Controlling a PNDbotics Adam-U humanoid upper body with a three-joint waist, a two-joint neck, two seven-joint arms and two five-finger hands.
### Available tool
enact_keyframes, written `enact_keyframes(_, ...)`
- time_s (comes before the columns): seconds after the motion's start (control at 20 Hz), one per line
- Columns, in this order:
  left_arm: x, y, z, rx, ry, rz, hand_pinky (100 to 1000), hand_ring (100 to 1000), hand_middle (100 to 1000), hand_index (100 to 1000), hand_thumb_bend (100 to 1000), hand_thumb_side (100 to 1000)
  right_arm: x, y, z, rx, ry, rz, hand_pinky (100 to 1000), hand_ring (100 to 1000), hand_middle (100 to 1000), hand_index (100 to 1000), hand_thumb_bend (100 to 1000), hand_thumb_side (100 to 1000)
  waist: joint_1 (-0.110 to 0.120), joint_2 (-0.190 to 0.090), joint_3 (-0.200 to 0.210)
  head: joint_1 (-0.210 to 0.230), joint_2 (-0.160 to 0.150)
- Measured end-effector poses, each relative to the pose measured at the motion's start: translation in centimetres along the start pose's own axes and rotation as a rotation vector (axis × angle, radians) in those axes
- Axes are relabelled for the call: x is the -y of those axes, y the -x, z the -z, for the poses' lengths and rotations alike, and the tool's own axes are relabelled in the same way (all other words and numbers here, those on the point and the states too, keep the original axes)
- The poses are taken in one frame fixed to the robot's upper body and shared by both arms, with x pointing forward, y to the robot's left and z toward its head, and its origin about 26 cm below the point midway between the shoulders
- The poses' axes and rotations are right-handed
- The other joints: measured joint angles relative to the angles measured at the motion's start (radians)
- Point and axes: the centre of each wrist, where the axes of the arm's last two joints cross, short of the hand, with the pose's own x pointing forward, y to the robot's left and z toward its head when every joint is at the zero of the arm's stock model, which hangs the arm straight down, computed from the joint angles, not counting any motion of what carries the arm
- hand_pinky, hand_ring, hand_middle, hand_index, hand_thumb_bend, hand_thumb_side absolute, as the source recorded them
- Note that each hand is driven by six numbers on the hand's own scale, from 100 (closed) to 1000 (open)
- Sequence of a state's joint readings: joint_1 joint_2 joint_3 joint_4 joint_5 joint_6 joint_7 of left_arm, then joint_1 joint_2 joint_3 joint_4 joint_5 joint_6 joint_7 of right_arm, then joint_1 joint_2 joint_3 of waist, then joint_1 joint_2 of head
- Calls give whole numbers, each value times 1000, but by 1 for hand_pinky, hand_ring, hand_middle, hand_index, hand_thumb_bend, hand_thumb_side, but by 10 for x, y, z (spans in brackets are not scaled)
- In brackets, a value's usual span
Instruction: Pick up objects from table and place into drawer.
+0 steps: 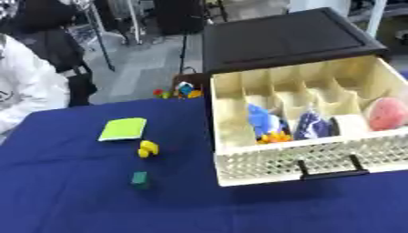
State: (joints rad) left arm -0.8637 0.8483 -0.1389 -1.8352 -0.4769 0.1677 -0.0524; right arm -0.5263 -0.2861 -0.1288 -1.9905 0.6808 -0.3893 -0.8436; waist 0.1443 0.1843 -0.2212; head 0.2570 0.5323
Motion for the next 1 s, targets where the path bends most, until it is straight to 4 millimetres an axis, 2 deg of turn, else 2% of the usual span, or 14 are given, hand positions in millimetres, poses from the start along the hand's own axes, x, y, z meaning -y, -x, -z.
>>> enact_keyframes(0.3, 5, -22, 17, 69, 2, -84, 259, 502, 416, 502, 100, 578, -1, 0, 0, 0, -1, 2, 564, 610, 606, 758, 100, 1000, 20, -10, -21, 10, 21)
enact_keyframes(0.5, 15, -30, 26, 87, 21, -136, 255, 499, 412, 501, 100, 582, -2, -1, 1, 2, 2, 8, 564, 610, 607, 758, 100, 1000, 33, -12, -38, 20, 30)
enact_keyframes(1.0, 60, -27, 45, 63, 145, -201, 245, 492, 403, 501, 100, 592, -8, -3, 7, 14, 20, 26, 566, 611, 606, 759, 100, 1000, 66, -1, -74, 36, 51)
